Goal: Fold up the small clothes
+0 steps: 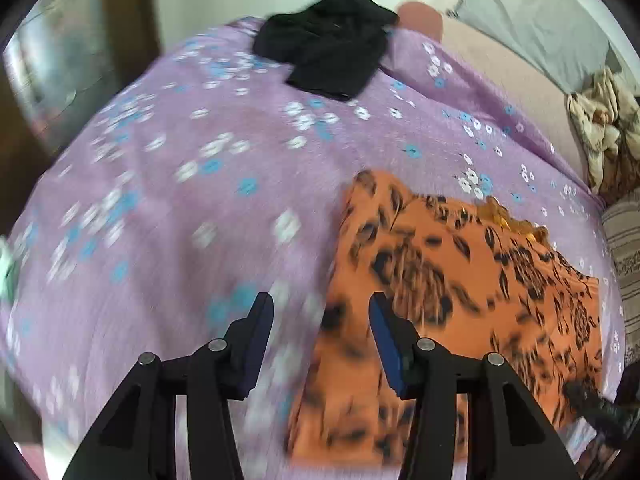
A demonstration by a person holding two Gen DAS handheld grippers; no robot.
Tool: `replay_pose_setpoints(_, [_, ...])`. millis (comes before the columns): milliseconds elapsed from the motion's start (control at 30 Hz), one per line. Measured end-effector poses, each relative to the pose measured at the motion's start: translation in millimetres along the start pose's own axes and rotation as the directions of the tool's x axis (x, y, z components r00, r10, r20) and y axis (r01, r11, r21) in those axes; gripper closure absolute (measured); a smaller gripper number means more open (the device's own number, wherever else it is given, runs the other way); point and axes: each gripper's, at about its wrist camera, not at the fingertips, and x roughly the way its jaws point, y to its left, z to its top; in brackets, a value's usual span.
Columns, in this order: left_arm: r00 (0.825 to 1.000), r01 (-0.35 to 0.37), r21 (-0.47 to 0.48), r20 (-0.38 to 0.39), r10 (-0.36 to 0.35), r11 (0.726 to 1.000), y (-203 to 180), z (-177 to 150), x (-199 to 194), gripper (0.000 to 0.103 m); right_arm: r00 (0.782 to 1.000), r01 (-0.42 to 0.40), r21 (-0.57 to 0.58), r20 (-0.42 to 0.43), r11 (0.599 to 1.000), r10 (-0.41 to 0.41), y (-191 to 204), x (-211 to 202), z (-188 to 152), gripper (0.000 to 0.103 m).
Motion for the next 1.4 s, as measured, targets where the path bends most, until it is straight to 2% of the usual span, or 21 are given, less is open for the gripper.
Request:
replay_pose_setpoints(100, [0.998, -0.011, 0.062, -0.063, 0.015, 0.998, -12.8, 32.1, 41.0, 0.066, 1.0, -0.014, 0.001, 0.01, 1.0, 0.014, -1.8, -1.8, -1.1, 0.086])
replay_pose_setpoints(167, [0.994, -0.035, 0.078, -0.102, 0.043, 0.996, -16.3, 45.8, 65.4, 0.086, 1.0, -0.02, 0.003, 0.015, 1.0, 0.02, -4.0, -3.3, -2.5, 0.086])
replay_pose_setpoints(267, [0.988, -0.079, 0.042, -0.133, 0.084, 0.996, -9.1, 65.5, 93.8, 0.089, 0.999, -0.03, 0.005, 0.02, 1.0, 0.03, -7.4, -5.3, -4.7, 0.086])
replay_pose_setpoints(300, [0.985, -0.119, 0.033, -0.119, 0.122, 0.992, -6.6, 70.3, 94.9, 0.095, 0.999, -0.032, 0.004, 0.02, 0.999, 0.031, -8.4, -5.7, -5.1, 0.086])
replay_pose_setpoints(333, [0.973, -0.205, 0.037, -0.098, 0.208, 0.978, -2.4, 74.5, 96.7, 0.1, 0.999, -0.034, 0.005, 0.022, 0.999, 0.033, -9.5, -6.3, -5.6, 0.086])
replay_pose_setpoints(367, [0.97, -0.225, 0.023, -0.093, 0.226, 0.974, 2.2, 75.0, 97.5, 0.1, 0.999, -0.037, 0.006, 0.023, 0.999, 0.037, -10.2, -6.8, -5.9, 0.086])
replay_pose_setpoints(433, [0.982, -0.161, -0.022, -0.101, 0.158, 0.987, 13.7, 73.0, 92.9, 0.1, 0.999, -0.041, 0.003, 0.021, 0.999, 0.04, -10.8, -7.4, -5.6, 0.087])
replay_pose_setpoints(500, [0.991, -0.126, -0.032, -0.057, 0.124, 0.991, 16.7, 68.8, 76.8, 0.1, 0.999, -0.043, 0.003, 0.02, 0.999, 0.043, -11.8, -7.9, -5.3, 0.087])
replay_pose_setpoints(533, [0.993, -0.12, -0.034, -0.019, 0.12, 0.992, 16.2, 64.5, 62.9, 0.097, 0.999, -0.042, 0.001, 0.02, 0.999, 0.042, -11.8, -8.0, -5.4, 0.087])
replay_pose_setpoints(600, [0.995, -0.096, -0.037, 0.024, 0.097, 0.995, 13.5, 54.1, 39.3, 0.076, 0.999, -0.036, 0.006, 0.019, 0.999, 0.036, -10.3, -9.8, -5.1, 0.087])
replay_pose_setpoints(633, [0.995, -0.088, -0.039, 0.045, 0.09, 0.995, 11.1, 47.9, 28.3, 0.053, 0.999, -0.028, 0.005, 0.015, 1.0, 0.028, -8.8, -10.4, -4.9, 0.087])
replay_pose_setpoints(667, [0.993, -0.081, -0.034, 0.081, 0.083, 0.996, 7.7, 38.7, 10.6, 0.04, 1.0, -0.009, 0.002, 0.01, 1.0, 0.009, -5.2, -12.1, -4.5, 0.087])
replay_pose_setpoints(733, [0.99, -0.053, -0.004, 0.128, 0.053, 0.999, -2.1, 18.5, -14.2, 0.039, 0.999, 0.034, -0.041, 0.011, 0.999, -0.033, 10.6, -18.3, -4.5, 0.084])
replay_pose_setpoints(833, [0.993, -0.034, 0.067, 0.117, 0.026, 0.997, -14.2, -7.4, -30.5, 0.039, 0.999, 0.037, -0.125, 0.036, 0.992, -0.033, 36.3, -30.4, -5.1, 0.082])
replay_pose_setpoints(900, [0.995, -0.055, 0.106, 0.094, 0.045, 0.993, -21.9, -20.5, -31.8, 0.039, 0.999, 0.026, -0.146, 0.051, 0.989, -0.019, 45.2, -35.4, -5.8, 0.066])
replay_pose_setpoints(933, [0.995, -0.064, 0.118, 0.087, 0.054, 0.991, -25.3, -28.4, -32.3, 0.039, 0.998, 0.041, -0.146, 0.052, 0.988, -0.034, 45.2, -34.2, -6.2, 0.035])
replay_pose_setpoints(967, [0.994, -0.075, 0.125, 0.083, 0.064, 0.989, -28.8, -34.4, -30.9, 0.039, 0.994, 0.099, -0.148, 0.056, 0.984, -0.092, 42.6, -30.3, -7.8, 0.016])
replay_pose_setpoints(1033, [0.995, -0.078, 0.121, 0.065, 0.071, 0.99, -29.1, -43.4, -29.8, 0.039, 0.98, 0.197, -0.141, 0.029, 0.97, -0.195, 33.8, -20.5, -10.2, 0.017])
replay_pose_setpoints(1100, [0.997, -0.063, 0.088, 0.053, 0.059, 0.994, -27.4, -50.0, -35.9, 0.039, 0.981, 0.193, -0.122, 0.052, 0.974, -0.188, 35.6, -28.0, -11.3, 0.017])
replay_pose_setpoints(1233, [0.997, -0.062, 0.072, 0.054, 0.058, 0.995, -29.3, -61.8, -48.2, 0.039, 0.985, 0.138, -0.199, 0.131, 0.97, -0.113, 76.8, -45.9, -6.7, 0.017])
replay_pose_setpoints(1400, [0.997, -0.052, 0.069, 0.055, 0.048, 0.996, -34.2, -70.4, -59.0, 0.039, 0.999, 0.01, -0.222, 0.04, 0.975, -0.001, 93.1, -12.1, -2.5, 0.017])
